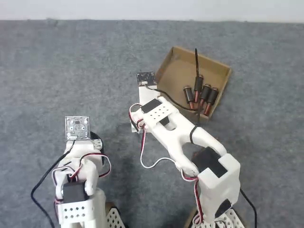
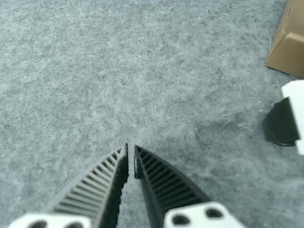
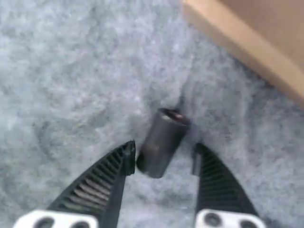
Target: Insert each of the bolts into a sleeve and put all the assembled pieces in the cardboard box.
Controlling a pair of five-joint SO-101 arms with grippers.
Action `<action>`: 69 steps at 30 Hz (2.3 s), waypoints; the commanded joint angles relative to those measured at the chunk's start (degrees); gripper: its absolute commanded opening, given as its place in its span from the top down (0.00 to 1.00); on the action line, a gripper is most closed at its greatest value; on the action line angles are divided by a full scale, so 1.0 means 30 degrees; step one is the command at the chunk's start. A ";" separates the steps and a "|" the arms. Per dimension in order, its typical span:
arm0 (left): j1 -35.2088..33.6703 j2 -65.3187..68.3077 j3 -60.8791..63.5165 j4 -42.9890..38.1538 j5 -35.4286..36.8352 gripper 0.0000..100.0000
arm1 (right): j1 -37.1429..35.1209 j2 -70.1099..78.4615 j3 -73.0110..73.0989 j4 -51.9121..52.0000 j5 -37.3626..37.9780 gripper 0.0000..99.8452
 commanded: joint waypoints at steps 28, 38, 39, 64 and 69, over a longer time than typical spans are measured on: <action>-0.0557 -0.0205 -0.0103 -0.0645 -0.0176 0.98 | 0.7136 -1.3875 0.4542 0.8718 0.5245 0.96; -0.0557 -0.0205 -0.0103 -0.0615 -0.0176 0.98 | 1.2293 -1.6835 1.0755 0.6081 0.7414 0.96; -0.0527 -0.0205 -0.0103 -0.0615 -0.0176 0.98 | 1.2908 -1.6864 1.1546 0.4938 0.7443 0.96; 0.0088 -0.0176 -0.2125 -0.2403 -0.0029 0.98 | 2.1407 -1.6864 1.7465 -0.7223 0.7502 0.96; 0.2198 -0.0147 -0.4557 -0.0498 -0.0029 0.98 | 2.1407 -1.6864 1.7465 -0.7223 0.7502 0.96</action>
